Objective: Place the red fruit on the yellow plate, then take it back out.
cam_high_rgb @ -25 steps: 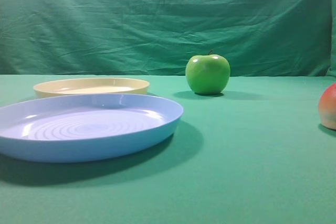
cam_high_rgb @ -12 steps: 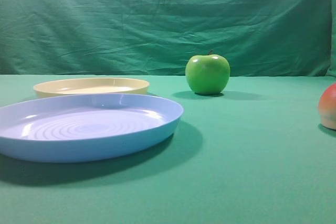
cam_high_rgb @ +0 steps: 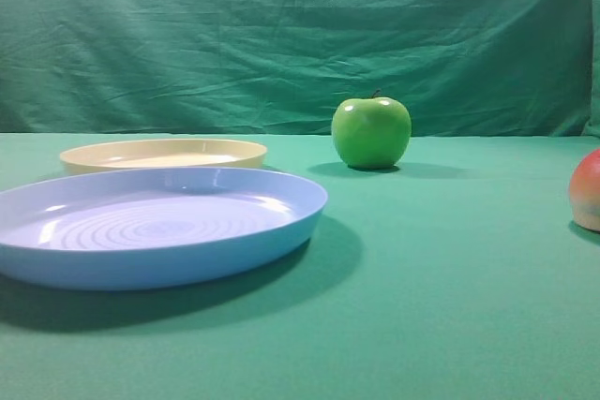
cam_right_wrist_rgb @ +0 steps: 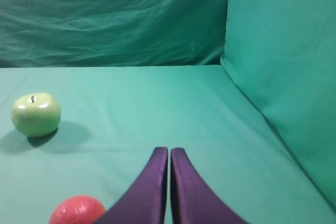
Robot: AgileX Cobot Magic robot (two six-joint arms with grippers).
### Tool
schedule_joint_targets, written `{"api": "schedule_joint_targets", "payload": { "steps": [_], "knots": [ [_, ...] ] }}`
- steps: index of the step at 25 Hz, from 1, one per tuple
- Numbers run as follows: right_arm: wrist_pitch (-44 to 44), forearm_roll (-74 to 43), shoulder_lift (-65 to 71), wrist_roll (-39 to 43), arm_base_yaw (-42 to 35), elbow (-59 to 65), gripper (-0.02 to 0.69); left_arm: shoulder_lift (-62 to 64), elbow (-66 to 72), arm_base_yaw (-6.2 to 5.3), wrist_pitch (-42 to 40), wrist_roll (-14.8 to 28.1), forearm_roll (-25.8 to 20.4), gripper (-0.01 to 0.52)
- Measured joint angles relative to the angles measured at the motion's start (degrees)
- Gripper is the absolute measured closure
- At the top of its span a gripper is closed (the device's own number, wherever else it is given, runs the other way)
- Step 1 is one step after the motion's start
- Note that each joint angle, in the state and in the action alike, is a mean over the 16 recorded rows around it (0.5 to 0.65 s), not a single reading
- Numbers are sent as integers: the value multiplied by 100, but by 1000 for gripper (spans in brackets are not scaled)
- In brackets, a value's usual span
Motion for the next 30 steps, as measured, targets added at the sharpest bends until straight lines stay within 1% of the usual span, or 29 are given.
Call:
{"api": "schedule_joint_targets", "payload": {
  "steps": [5, 12, 30],
  "knots": [
    [-301, 0, -219, 59, -11, 745, 665, 0, 0, 0, 0, 0, 0, 514],
    [-476, 0, -284, 136, -11, 1269, 665, 0, 0, 0, 0, 0, 0, 514],
    [-550, 0, -284, -55, -11, 1399, 665, 0, 0, 0, 0, 0, 0, 514]
  ]
}}
